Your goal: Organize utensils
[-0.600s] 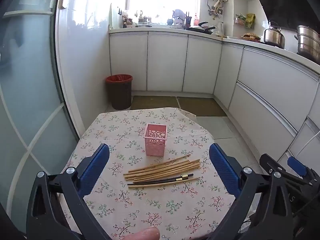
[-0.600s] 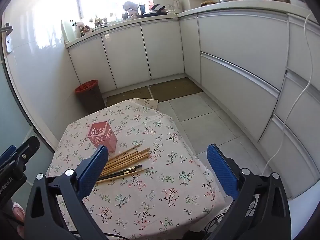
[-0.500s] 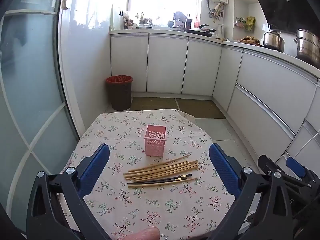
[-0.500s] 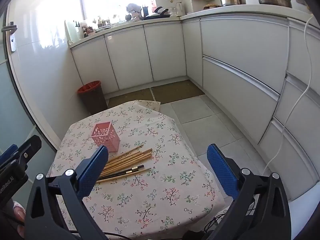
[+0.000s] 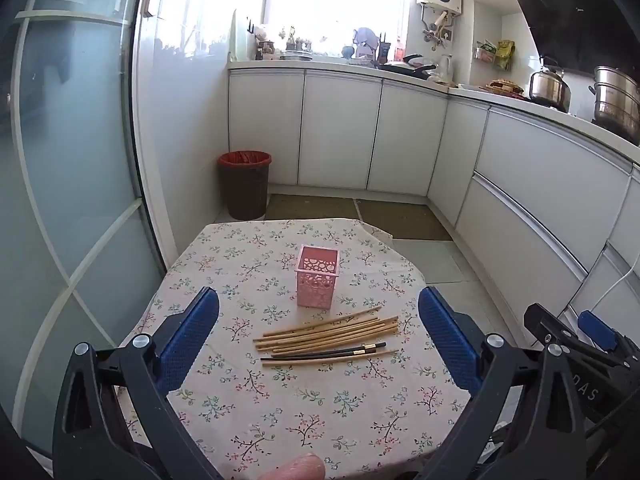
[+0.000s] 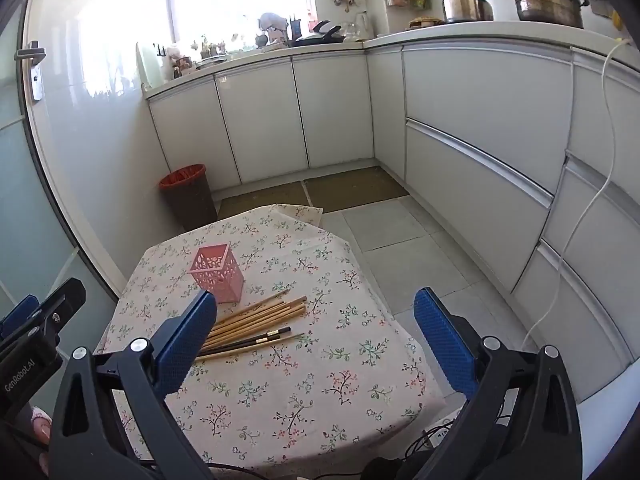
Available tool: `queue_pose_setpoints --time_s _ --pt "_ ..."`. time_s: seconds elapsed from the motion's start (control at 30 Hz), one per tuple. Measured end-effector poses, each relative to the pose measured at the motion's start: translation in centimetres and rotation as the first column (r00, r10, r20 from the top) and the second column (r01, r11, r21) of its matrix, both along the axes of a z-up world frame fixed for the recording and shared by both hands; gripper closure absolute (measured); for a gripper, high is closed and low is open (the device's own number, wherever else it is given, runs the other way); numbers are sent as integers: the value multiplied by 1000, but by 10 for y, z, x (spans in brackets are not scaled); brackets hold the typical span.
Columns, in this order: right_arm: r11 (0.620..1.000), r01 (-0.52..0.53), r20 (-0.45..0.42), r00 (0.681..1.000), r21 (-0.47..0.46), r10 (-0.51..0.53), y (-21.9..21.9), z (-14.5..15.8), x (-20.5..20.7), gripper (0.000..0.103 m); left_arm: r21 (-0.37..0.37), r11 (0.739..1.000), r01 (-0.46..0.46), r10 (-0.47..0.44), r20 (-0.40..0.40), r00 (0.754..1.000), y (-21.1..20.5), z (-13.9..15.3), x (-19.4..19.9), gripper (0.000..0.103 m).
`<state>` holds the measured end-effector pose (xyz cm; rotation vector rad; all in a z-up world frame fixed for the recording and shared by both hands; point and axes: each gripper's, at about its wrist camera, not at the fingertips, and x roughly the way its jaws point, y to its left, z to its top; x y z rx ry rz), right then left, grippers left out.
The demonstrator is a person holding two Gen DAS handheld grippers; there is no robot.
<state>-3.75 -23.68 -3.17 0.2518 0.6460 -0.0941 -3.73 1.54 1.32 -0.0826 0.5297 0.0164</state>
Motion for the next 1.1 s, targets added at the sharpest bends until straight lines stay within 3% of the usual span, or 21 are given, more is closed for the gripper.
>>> queue_pose_setpoints --time_s 1.1 --pt "999 -17 -32 999 27 17 3 -5 6 7 14 1000 -22 22 -25 999 1 -7 8 7"
